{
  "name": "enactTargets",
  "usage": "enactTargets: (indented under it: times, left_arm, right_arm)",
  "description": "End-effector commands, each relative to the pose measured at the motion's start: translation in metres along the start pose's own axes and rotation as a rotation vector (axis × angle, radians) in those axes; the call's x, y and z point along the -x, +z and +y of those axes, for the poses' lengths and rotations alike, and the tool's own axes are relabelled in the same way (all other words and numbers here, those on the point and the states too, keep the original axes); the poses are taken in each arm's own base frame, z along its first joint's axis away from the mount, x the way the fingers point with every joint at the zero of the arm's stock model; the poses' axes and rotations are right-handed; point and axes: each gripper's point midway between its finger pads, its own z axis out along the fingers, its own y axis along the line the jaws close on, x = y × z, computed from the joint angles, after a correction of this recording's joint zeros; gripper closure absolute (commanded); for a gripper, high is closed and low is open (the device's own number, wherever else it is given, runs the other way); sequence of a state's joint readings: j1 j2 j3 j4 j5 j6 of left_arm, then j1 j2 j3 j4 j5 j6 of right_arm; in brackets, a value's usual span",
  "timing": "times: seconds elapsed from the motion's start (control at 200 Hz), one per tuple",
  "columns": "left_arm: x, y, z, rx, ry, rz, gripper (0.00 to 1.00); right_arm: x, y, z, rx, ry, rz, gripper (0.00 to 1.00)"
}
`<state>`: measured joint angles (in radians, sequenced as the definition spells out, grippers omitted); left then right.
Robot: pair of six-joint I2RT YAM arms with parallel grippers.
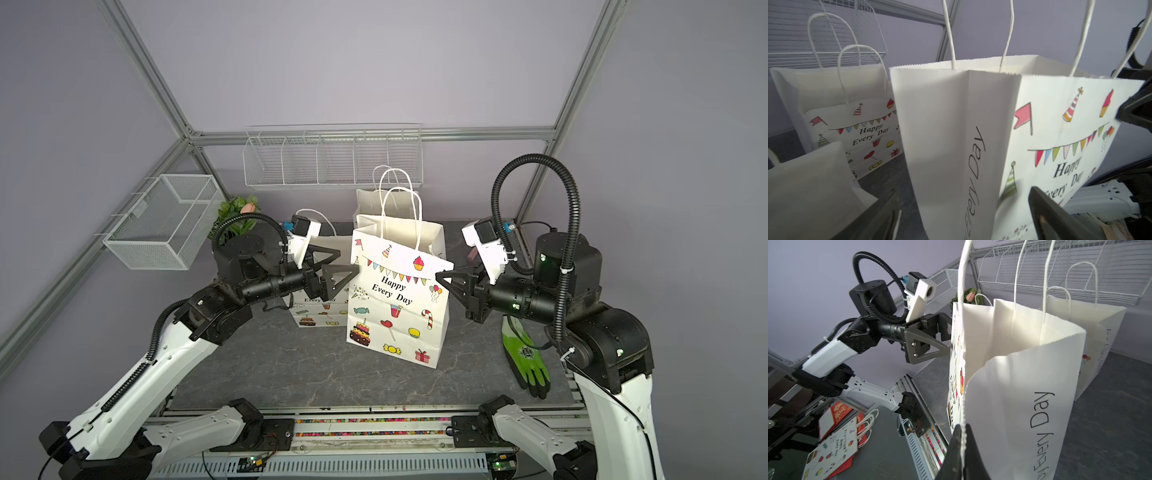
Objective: Put away the paper bag
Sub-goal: Press the paper bag.
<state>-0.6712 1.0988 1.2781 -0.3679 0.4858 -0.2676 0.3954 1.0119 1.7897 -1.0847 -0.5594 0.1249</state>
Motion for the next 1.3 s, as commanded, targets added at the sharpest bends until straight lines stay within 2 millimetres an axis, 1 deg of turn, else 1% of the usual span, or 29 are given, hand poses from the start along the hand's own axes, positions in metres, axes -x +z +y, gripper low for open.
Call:
enactTargets:
  times: [0.0, 0.03, 0.115, 0.21, 0.26, 0.28, 0.365, 0.405, 0.49, 0.57, 0.65, 0.71, 0.745, 0.91, 0.969, 1.044, 1.154, 1.199, 1.229, 1.234, 1.239, 1.294]
  left_arm:
    - [0.017, -0.001, -0.040, -0.228, -0.031, -0.023, 0.07]
    - [0.019, -0.001, -0.048, -0.279, -0.038, -0.022, 0.09]
    - [0.024, -0.007, -0.067, -0.384, -0.046, -0.024, 0.17]
    - [0.022, -0.016, -0.076, -0.404, -0.046, -0.023, 0.28]
    - [0.020, -0.022, -0.078, -0.403, -0.045, -0.023, 0.36]
    - [0.019, -0.023, -0.079, -0.400, -0.047, -0.024, 0.39]
    - [0.010, -0.028, -0.078, -0.392, -0.062, -0.011, 0.43]
    - [0.005, -0.028, -0.078, -0.388, -0.069, -0.004, 0.48]
    - [-0.001, -0.029, -0.078, -0.389, -0.083, 0.000, 0.51]
    - [0.001, -0.029, -0.079, -0.396, -0.093, -0.005, 0.60]
    - [0.003, -0.028, -0.081, -0.399, -0.091, -0.004, 0.74]
    - [0.004, -0.026, -0.078, -0.387, -0.095, -0.001, 0.80]
    - [0.005, -0.025, -0.076, -0.373, -0.095, -0.003, 0.85]
    - [0.010, -0.021, -0.066, -0.307, -0.097, -0.022, 0.98]
    - [0.014, -0.021, -0.064, -0.294, -0.099, -0.033, 1.00]
    - [0.020, -0.022, -0.062, -0.280, -0.098, -0.052, 1.00]
    - [0.034, -0.027, -0.061, -0.282, -0.085, -0.080, 1.00]
    - [0.041, -0.030, -0.063, -0.293, -0.085, -0.091, 1.00]
    - [0.048, -0.031, -0.064, -0.309, -0.088, -0.099, 1.00]
    - [0.049, -0.031, -0.065, -0.312, -0.088, -0.101, 1.00]
    - [0.050, -0.032, -0.065, -0.316, -0.089, -0.103, 1.00]
    - [0.061, -0.034, -0.071, -0.349, -0.089, -0.116, 1.00]
  right_arm:
    - [0.007, -0.006, 0.028, 0.144, -0.005, -0.018, 0.93]
    - [0.008, -0.007, 0.031, 0.156, -0.007, -0.025, 0.93]
    - [0.012, -0.011, 0.035, 0.165, -0.011, -0.040, 0.93]
    - [0.014, -0.012, 0.034, 0.153, -0.007, -0.041, 0.93]
    - [0.015, -0.011, 0.034, 0.153, -0.003, -0.043, 0.93]
    - [0.016, -0.011, 0.034, 0.154, -0.003, -0.045, 0.93]
    - [0.018, -0.010, 0.035, 0.164, 0.002, -0.052, 0.93]
    - [0.020, -0.010, 0.036, 0.167, 0.002, -0.056, 0.94]
    - [0.022, -0.009, 0.036, 0.175, 0.004, -0.056, 0.93]
    - [0.022, -0.005, 0.035, 0.185, 0.013, -0.048, 0.93]
    - [0.021, -0.001, 0.034, 0.194, 0.020, -0.039, 0.93]
    - [0.020, 0.001, 0.033, 0.199, 0.021, -0.037, 0.93]
    - [0.020, 0.002, 0.032, 0.201, 0.022, -0.037, 0.93]
    - [0.017, 0.008, 0.025, 0.180, 0.022, -0.034, 0.92]
    - [0.016, 0.009, 0.021, 0.158, 0.015, -0.033, 0.90]
    - [0.013, 0.010, 0.016, 0.130, 0.009, -0.027, 0.83]
    - [0.009, 0.008, 0.011, 0.099, -0.004, -0.036, 0.60]
    - [0.005, 0.008, 0.009, 0.089, -0.004, -0.037, 0.48]
    - [0.007, 0.007, 0.009, 0.082, -0.022, -0.062, 0.38]
    - [0.006, 0.006, 0.008, 0.080, -0.023, -0.067, 0.34]
    - [0.006, 0.006, 0.008, 0.080, -0.023, -0.067, 0.34]
    - [0.002, 0.003, 0.007, 0.065, -0.030, -0.089, 0.16]
